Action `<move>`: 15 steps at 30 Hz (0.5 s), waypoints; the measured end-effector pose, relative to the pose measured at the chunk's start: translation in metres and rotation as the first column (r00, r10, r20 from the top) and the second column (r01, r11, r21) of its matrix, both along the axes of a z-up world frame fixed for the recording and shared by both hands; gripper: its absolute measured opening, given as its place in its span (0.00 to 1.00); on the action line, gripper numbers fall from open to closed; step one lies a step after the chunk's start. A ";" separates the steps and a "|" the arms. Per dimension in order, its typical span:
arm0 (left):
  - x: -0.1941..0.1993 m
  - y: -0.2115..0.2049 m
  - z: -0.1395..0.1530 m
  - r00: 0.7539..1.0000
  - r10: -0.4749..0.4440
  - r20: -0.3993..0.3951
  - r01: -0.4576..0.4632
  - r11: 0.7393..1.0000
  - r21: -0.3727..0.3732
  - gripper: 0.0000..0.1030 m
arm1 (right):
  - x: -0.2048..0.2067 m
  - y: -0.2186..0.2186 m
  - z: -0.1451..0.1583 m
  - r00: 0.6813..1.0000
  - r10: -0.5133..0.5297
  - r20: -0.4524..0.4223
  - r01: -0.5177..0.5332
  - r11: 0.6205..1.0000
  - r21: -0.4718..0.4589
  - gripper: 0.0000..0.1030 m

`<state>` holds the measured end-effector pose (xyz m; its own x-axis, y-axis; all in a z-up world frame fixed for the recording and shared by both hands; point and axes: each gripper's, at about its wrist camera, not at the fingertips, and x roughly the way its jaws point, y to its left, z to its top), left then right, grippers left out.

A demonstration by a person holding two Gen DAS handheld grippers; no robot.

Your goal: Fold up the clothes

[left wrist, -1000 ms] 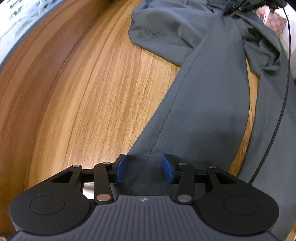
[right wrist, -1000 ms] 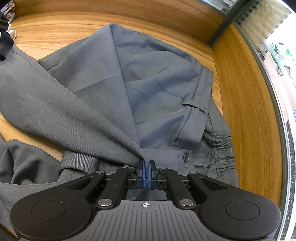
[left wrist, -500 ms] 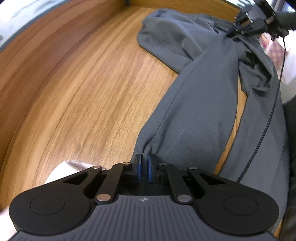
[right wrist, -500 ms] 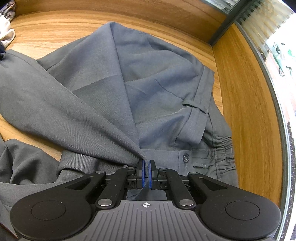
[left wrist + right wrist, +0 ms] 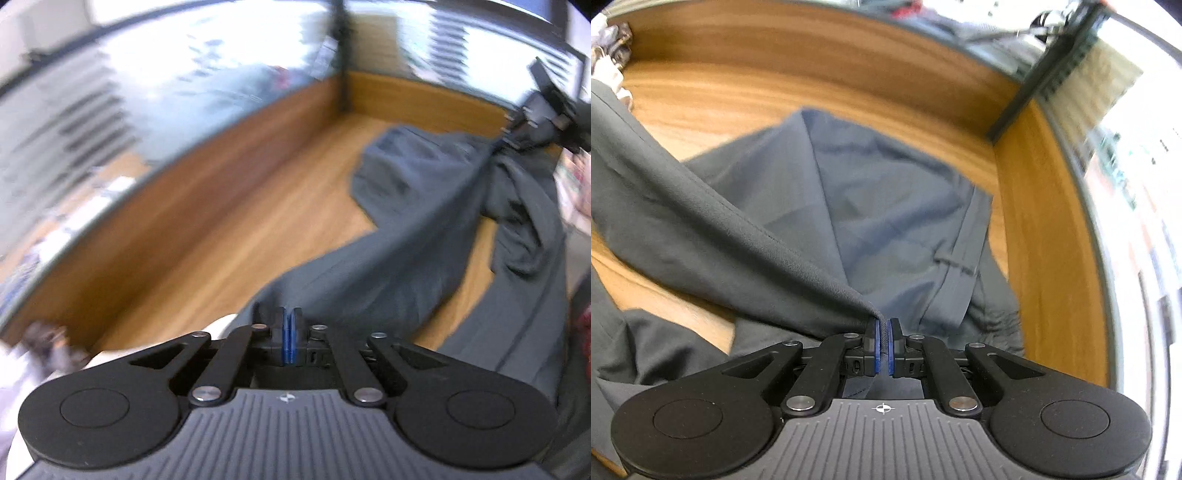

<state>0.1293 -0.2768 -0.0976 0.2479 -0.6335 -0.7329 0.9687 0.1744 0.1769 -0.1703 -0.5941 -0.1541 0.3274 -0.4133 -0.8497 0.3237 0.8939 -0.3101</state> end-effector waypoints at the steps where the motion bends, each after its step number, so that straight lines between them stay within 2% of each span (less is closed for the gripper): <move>1: -0.001 0.012 0.006 0.998 0.059 0.013 -0.059 0.998 -0.025 0.00 | -0.001 0.004 0.007 1.000 0.006 0.013 -0.006 1.000 -0.011 0.05; 4: -0.009 0.042 0.016 0.980 0.198 0.018 -0.196 0.979 -0.062 0.00 | -0.005 0.018 0.031 0.998 0.031 0.056 -0.029 0.999 -0.037 0.05; 7: -0.021 0.063 0.009 0.967 0.253 -0.020 -0.254 0.966 -0.038 0.00 | -0.005 0.034 0.045 0.995 0.084 0.054 -0.080 0.995 -0.064 0.05; 9: -0.036 0.068 -0.001 0.966 0.257 -0.025 -0.258 0.966 -0.018 0.00 | -0.007 0.041 0.042 0.993 0.114 0.007 -0.113 0.990 -0.085 0.05; 11: -0.048 0.071 -0.013 0.963 0.265 -0.042 -0.265 0.964 0.006 0.01 | -0.012 0.039 0.031 0.993 0.104 -0.055 -0.108 0.991 -0.083 0.05; 13: -0.055 0.079 -0.022 0.950 0.306 -0.069 -0.306 0.952 0.008 0.03 | -0.019 0.035 0.021 0.992 0.069 -0.101 -0.076 0.995 -0.066 0.05; 14: -0.058 0.083 -0.026 0.941 0.327 -0.083 -0.327 0.945 0.009 0.05 | -0.023 0.033 0.016 0.992 0.042 -0.116 -0.049 0.997 -0.052 0.05; 15: -0.061 0.087 -0.031 0.933 0.347 -0.097 -0.348 0.938 0.011 0.16 | -0.027 0.031 0.014 0.993 0.017 -0.117 -0.022 0.999 -0.037 0.05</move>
<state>0.0678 -0.1899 -0.1282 0.3822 -0.5254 -0.7602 0.8596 0.5040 0.0838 -0.1974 -0.5630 -0.1398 0.2357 -0.4410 -0.8660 0.2659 0.8864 -0.3790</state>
